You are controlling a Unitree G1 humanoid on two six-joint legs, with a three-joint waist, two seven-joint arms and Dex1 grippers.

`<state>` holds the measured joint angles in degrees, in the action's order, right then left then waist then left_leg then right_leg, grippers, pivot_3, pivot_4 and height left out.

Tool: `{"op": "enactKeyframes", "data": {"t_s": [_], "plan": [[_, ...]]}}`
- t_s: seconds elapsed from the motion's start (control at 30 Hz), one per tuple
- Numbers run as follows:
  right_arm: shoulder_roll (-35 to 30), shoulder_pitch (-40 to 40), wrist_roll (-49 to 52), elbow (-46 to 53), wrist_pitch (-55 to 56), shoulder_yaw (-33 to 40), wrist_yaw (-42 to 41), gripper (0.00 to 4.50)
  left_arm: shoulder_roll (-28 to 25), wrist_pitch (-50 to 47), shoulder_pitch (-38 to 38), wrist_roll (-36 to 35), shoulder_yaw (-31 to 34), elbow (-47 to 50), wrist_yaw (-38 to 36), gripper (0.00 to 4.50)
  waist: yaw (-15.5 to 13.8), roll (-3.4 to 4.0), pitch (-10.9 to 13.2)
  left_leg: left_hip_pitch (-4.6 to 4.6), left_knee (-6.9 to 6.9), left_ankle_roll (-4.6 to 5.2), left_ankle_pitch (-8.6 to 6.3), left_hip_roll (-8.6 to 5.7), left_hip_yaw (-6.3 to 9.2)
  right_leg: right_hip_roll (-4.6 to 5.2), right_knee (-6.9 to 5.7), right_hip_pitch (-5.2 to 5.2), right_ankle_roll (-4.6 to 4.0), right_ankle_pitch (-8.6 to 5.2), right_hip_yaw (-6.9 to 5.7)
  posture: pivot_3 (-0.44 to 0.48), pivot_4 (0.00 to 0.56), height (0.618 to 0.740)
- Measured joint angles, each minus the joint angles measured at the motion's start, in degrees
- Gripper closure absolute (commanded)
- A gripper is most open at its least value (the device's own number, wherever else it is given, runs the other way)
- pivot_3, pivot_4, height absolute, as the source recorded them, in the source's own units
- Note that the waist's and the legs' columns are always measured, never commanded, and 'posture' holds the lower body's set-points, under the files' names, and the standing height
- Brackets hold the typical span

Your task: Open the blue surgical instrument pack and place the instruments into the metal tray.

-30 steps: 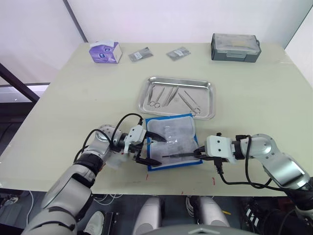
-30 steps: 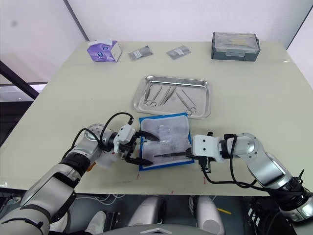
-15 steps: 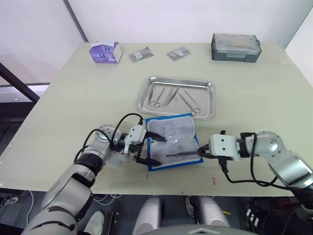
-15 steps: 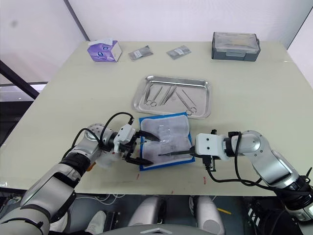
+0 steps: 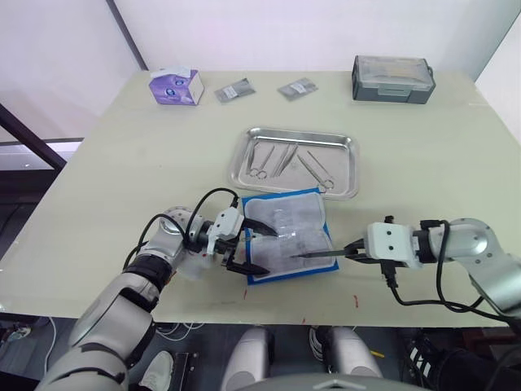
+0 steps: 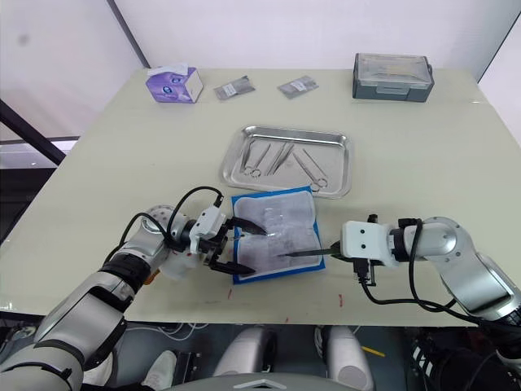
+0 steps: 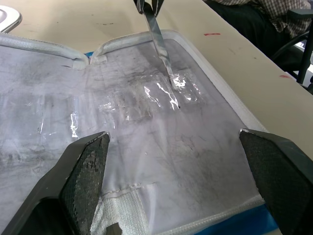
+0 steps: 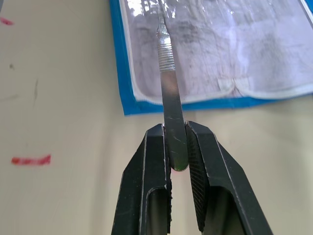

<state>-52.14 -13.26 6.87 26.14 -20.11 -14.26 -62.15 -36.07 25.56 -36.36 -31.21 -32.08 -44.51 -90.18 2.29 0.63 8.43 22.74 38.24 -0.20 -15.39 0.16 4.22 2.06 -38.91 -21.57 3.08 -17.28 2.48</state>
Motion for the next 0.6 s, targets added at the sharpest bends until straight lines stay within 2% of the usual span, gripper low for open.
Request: {"op": "enactKeyframes", "data": {"t_s": [0.1,0.23,0.6], "plan": [[-0.42,0.50,0.24,0.04,0.01,0.64,-0.05,4.44,0.00,0.00,-0.01,0.00,0.00,-0.01,0.00,0.00,0.00,0.00,0.00,0.00,0.00,0.00,0.00,0.00,0.00,0.00,0.00,0.00,0.00,0.00,0.00,0.000,0.150,0.738],[-3.17,3.73,1.42,0.29,0.36,5.24,-0.45,4.44,0.00,0.00,-0.12,0.01,-0.10,-0.09,-0.01,0.00,-0.08,-0.01,0.01,0.01,0.00,0.00,0.00,0.00,-0.01,0.00,0.01,0.00,0.00,0.00,0.00,0.000,0.150,0.738],[-4.85,9.87,6.21,0.31,0.35,13.58,-1.88,4.44,-0.02,0.00,-0.18,0.00,-0.20,-0.11,0.00,0.00,-0.12,-0.03,0.02,0.01,0.00,0.00,0.00,0.00,-0.03,0.00,0.01,0.01,0.00,0.00,0.02,0.000,0.150,0.738]]}}
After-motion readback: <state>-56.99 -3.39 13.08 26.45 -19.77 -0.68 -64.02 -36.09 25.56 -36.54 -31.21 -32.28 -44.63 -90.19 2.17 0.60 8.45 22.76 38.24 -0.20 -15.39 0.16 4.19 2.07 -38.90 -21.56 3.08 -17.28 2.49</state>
